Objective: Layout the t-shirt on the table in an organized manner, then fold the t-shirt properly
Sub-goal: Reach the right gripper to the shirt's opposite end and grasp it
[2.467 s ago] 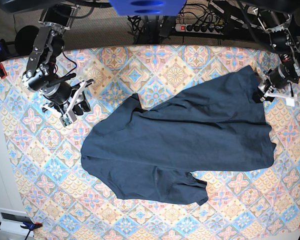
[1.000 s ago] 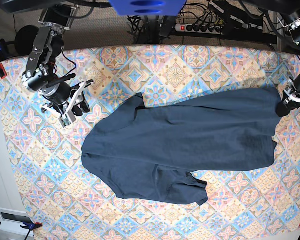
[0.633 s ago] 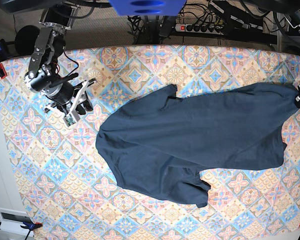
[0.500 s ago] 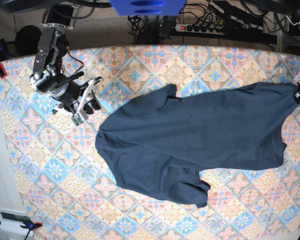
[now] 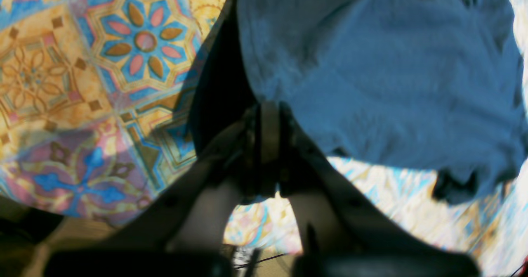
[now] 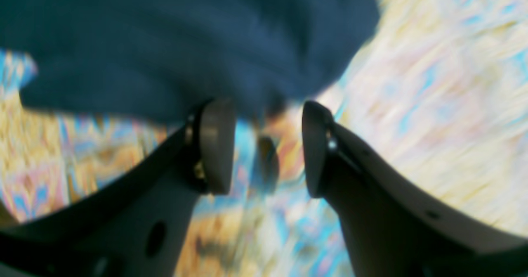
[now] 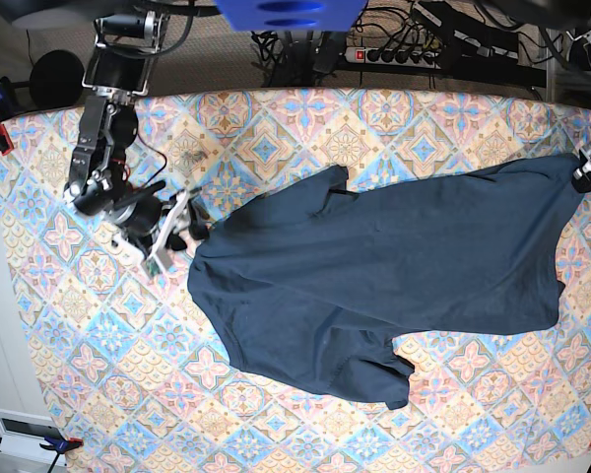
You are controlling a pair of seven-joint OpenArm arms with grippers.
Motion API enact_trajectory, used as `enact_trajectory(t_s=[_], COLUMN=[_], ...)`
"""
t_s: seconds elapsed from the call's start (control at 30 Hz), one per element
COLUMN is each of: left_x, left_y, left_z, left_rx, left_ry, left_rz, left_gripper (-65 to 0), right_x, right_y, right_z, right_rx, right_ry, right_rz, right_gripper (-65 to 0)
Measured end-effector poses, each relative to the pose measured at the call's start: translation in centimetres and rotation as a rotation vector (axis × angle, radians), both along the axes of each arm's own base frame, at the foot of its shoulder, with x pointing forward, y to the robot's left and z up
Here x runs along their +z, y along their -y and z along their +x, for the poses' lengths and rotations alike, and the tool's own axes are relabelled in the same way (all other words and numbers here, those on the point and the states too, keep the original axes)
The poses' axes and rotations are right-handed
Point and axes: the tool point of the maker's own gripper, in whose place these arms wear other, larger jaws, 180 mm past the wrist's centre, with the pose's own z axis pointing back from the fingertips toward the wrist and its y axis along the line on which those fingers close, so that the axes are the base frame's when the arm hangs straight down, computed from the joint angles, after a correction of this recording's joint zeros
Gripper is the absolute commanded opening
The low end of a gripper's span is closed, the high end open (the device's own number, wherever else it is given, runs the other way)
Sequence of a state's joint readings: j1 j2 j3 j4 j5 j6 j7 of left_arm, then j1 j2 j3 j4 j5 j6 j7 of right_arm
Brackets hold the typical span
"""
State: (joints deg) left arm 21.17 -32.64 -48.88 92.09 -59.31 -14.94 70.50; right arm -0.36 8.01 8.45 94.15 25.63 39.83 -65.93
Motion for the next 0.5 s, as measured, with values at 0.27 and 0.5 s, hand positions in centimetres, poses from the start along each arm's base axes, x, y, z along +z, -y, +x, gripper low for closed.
enact_trajectory(t_s=[0.27,0.5], left_x=[3.2,3.5], left_y=[0.7,1.6], left_z=[0.6,0.1], left_rx=[-0.083,-0.128], left_ry=[0.091,0.095], left_rz=[0.073,0.041], left_gripper=[-65.0,-65.0], right_x=[0.7,-3.7], right_y=[-1.0,-1.1], right_z=[3.0,-0.1], right_rx=[-0.019,-0.023], right_ry=[0.028,-0.132], right_rz=[0.069,0.061], right_gripper=[-39.1,-39.1])
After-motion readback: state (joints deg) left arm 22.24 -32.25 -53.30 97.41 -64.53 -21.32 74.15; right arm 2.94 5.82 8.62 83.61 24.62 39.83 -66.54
